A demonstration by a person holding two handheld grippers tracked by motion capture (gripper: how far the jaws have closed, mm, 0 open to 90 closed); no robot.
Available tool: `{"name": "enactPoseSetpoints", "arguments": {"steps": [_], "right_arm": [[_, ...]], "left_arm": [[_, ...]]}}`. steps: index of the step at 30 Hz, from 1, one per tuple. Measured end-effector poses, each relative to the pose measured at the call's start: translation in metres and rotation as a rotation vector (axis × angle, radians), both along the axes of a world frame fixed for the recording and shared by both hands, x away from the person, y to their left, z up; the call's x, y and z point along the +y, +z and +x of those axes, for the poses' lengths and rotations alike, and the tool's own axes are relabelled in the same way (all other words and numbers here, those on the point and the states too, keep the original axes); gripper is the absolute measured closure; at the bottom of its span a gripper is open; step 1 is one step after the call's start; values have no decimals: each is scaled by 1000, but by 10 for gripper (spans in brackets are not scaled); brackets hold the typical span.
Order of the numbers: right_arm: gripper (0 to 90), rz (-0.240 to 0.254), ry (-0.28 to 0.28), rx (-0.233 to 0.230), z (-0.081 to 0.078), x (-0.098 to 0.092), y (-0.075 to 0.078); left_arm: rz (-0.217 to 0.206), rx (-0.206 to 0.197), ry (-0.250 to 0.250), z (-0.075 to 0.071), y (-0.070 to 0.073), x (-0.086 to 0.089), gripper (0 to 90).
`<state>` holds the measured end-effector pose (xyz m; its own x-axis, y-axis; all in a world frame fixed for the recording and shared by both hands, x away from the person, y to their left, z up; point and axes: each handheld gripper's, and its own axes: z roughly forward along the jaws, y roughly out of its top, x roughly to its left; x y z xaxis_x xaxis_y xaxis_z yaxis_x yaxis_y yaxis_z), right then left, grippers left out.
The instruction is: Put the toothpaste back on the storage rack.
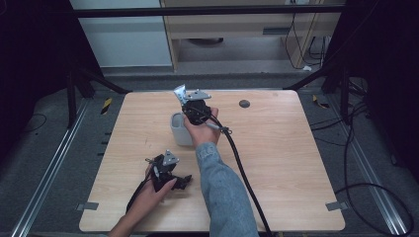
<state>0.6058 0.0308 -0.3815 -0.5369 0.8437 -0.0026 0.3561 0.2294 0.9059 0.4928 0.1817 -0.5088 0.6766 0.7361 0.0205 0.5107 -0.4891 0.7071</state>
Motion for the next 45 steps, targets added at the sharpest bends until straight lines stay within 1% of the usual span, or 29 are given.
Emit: {"name": "enactPoseSetpoints", "arguments": {"steps": [10, 18, 25, 33, 38, 45], "right_arm": [[790, -17, 2, 17, 0, 2, -9], [790, -31, 4, 17, -1, 3, -10], [789, -42, 8, 37, -1, 6, -13], [790, -51, 3, 44, -1, 4, -13], [790, -61, 3, 60, -1, 6, -16], [789, -72, 3, 63, -2, 6, -17]], "left_arm": [[-1, -1, 0, 0, 0, 0, 0], [-1, -1, 0, 0, 0, 0, 0], [-1, -1, 0, 0, 0, 0, 0], [0, -1, 0, 0, 0, 0, 0], [0, -1, 0, 0, 0, 0, 0], [-1, -1, 0, 0, 0, 0, 0]]}}
